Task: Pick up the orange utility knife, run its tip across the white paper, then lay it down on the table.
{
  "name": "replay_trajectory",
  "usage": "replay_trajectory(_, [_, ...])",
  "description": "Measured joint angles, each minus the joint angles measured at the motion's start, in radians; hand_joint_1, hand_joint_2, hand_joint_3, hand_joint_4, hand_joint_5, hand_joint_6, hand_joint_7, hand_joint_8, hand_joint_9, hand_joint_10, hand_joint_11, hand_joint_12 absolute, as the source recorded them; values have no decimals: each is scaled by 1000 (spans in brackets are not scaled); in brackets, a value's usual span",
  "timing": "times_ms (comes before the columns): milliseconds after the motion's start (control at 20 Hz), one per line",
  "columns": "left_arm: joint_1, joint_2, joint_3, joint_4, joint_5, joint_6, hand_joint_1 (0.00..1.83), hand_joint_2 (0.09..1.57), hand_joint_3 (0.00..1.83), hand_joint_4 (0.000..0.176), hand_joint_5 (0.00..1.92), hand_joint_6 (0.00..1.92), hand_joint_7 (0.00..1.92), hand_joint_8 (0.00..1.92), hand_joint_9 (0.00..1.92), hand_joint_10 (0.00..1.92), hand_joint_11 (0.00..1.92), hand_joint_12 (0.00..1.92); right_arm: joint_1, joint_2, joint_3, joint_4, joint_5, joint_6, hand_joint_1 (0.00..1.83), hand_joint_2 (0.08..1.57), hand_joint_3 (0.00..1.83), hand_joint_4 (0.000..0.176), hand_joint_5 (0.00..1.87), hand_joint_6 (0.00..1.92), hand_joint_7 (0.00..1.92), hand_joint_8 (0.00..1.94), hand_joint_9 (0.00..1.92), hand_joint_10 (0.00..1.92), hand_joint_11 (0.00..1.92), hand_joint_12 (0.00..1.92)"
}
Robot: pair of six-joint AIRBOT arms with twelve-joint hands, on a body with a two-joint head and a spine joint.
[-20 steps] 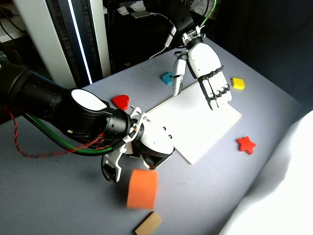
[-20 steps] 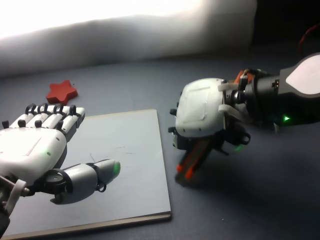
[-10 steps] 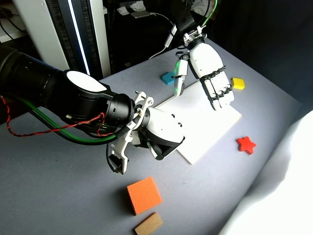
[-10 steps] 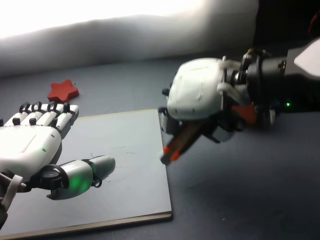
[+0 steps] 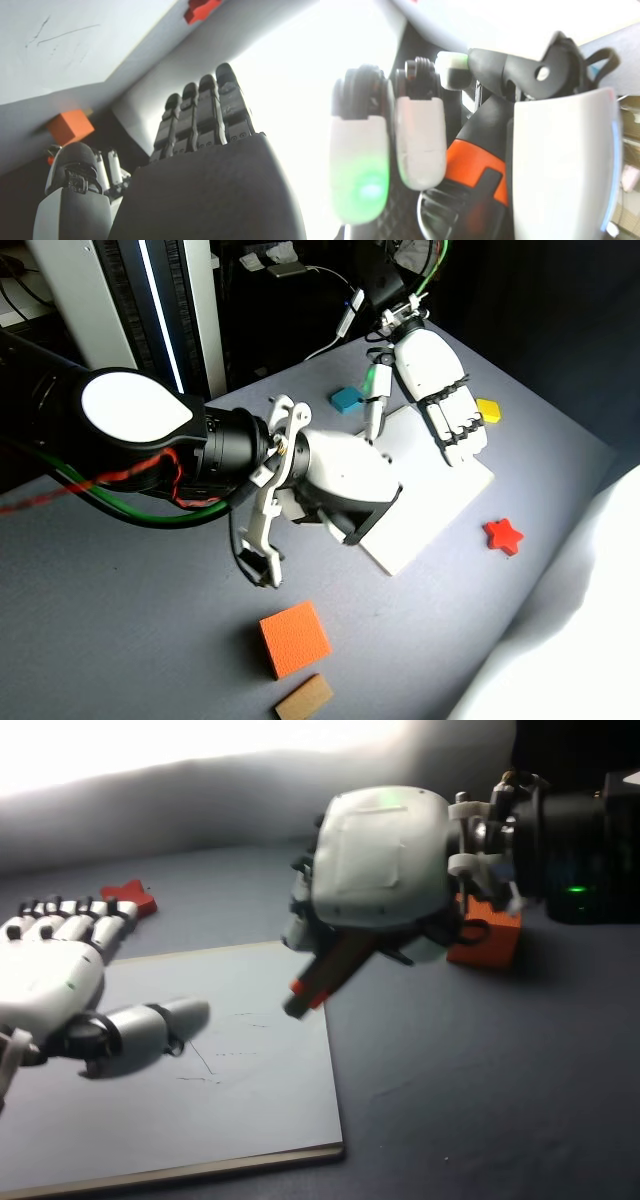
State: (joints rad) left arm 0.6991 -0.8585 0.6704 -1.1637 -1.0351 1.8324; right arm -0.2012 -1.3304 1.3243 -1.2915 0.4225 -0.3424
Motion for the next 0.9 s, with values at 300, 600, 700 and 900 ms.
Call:
replay_trajectory(300, [0, 39, 88, -34, 38, 20, 0, 1161, 1, 0, 0, 0, 11, 6, 0, 0, 8, 27, -130, -69, 90, 600, 139, -813, 1462, 1007, 808, 176, 1597, 1921, 1763, 1941, 1892, 1921, 1921, 1921])
replay_trajectory(600, [0, 45, 137, -63, 72, 29, 0, 1163, 0, 0, 0, 0, 16, 1, 0, 0, 0, 74, -179, -139, 150, 689, 306, -992, 1459, 1020, 768, 176, 1601, 1921, 1774, 1941, 1910, 1921, 1921, 1921])
replay_trajectory(700, [0, 45, 140, -59, 84, 30, 0, 1161, 0, 0, 0, 0, 20, 3, 0, 0, 0, 72, -197, -174, 167, 682, 316, -1007, 1460, 1017, 765, 176, 1603, 1921, 1771, 1941, 1907, 1921, 1921, 1921])
replay_trajectory(900, [2, 46, 140, -60, 97, 28, 0, 1168, 2, 0, 0, 0, 17, 1, 0, 0, 0, 69, -209, -255, 255, 681, 355, -1051, 1443, 1024, 771, 176, 1577, 1921, 1752, 1941, 1892, 1921, 1921, 1921])
